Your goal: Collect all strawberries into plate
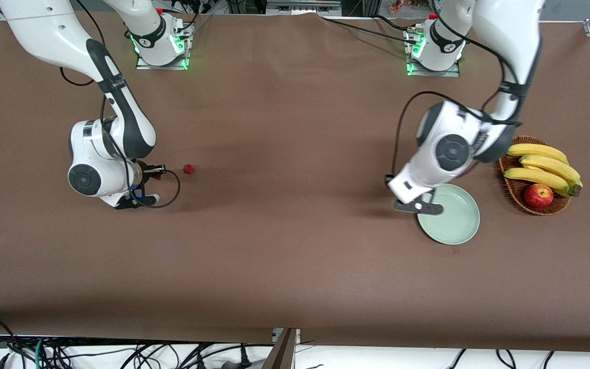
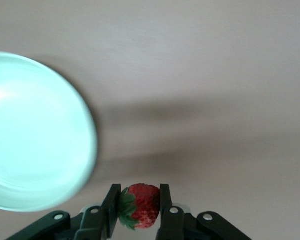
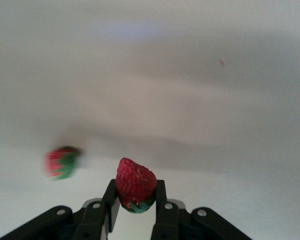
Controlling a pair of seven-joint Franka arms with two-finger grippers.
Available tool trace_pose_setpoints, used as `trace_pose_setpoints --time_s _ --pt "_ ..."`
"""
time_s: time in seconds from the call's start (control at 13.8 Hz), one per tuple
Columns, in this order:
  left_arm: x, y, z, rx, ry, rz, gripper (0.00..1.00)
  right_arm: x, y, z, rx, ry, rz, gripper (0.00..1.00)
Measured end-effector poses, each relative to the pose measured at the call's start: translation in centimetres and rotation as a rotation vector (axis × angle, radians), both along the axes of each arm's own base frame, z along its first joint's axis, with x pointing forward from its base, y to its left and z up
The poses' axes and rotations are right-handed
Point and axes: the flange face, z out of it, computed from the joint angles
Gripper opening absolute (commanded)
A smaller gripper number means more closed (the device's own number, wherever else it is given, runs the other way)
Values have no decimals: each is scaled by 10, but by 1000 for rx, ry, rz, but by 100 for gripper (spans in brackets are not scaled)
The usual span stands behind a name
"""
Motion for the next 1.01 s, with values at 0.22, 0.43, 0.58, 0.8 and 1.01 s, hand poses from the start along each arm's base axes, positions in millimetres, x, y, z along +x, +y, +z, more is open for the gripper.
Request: trace_pose_setpoints --time_s 0.22,0.43,0.58,0.8,1.01 --pt "12 74 -8 -28 18 -131 8 11 63 31 69 -19 -64 0" --pt "14 112 -26 -52 41 -230 8 7 143 30 68 -41 -155 0" --pt "16 130 -45 -67 37 -294 7 1 210 27 62 -107 -246 0" --pt "17 157 -69 -82 32 -337 7 -15 298 21 140 -180 -412 0" --pt "16 157 -77 -87 35 -347 18 -39 376 7 247 -253 -563 0"
